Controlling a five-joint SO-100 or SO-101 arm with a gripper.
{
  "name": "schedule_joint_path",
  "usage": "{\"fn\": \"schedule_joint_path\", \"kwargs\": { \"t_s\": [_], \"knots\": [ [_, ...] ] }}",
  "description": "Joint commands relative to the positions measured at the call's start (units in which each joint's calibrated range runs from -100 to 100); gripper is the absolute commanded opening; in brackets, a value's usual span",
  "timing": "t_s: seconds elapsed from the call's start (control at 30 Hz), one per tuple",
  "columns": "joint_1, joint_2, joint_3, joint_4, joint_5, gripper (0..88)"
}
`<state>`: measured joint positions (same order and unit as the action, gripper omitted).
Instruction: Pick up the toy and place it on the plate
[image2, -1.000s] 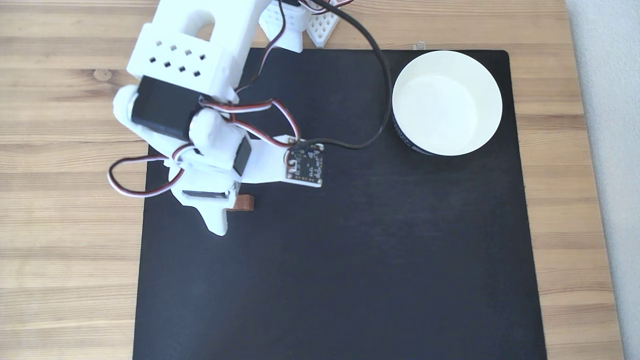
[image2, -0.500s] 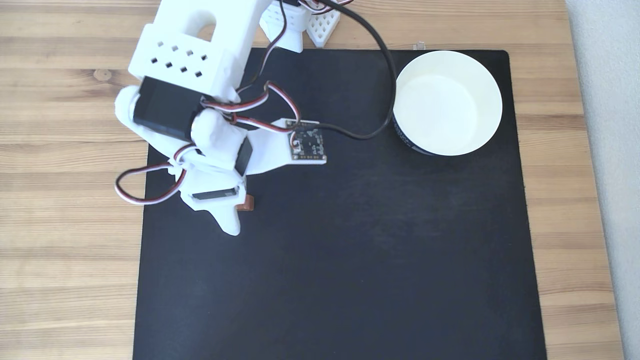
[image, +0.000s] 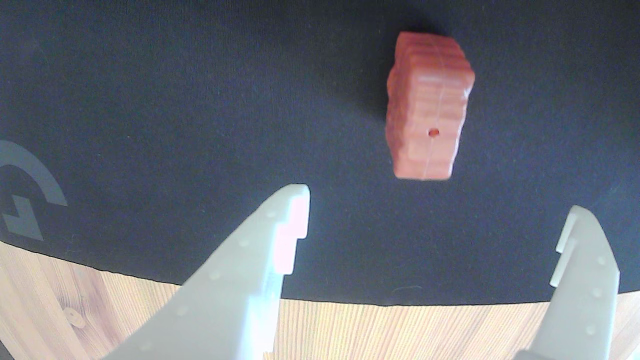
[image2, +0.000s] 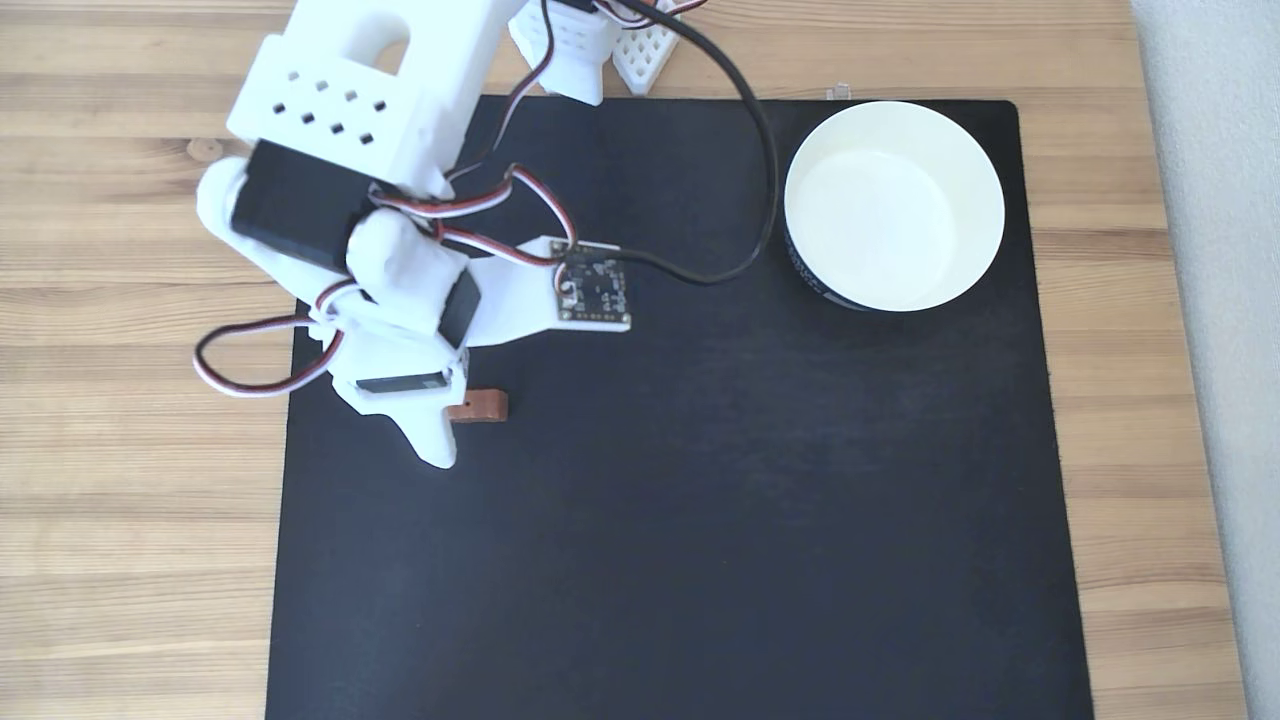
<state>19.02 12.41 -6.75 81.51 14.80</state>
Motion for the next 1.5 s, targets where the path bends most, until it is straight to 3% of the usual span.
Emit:
{"fn": "schedule_joint_path", "kwargs": {
  "t_s": [0.0, 1.47],
  "knots": [
    [1.1, -0.44, -2.3, 0.03, -0.19, 34.9],
    [0.85, 18.65, -8.25, -3.36, -0.29, 34.6]
  ]
}}
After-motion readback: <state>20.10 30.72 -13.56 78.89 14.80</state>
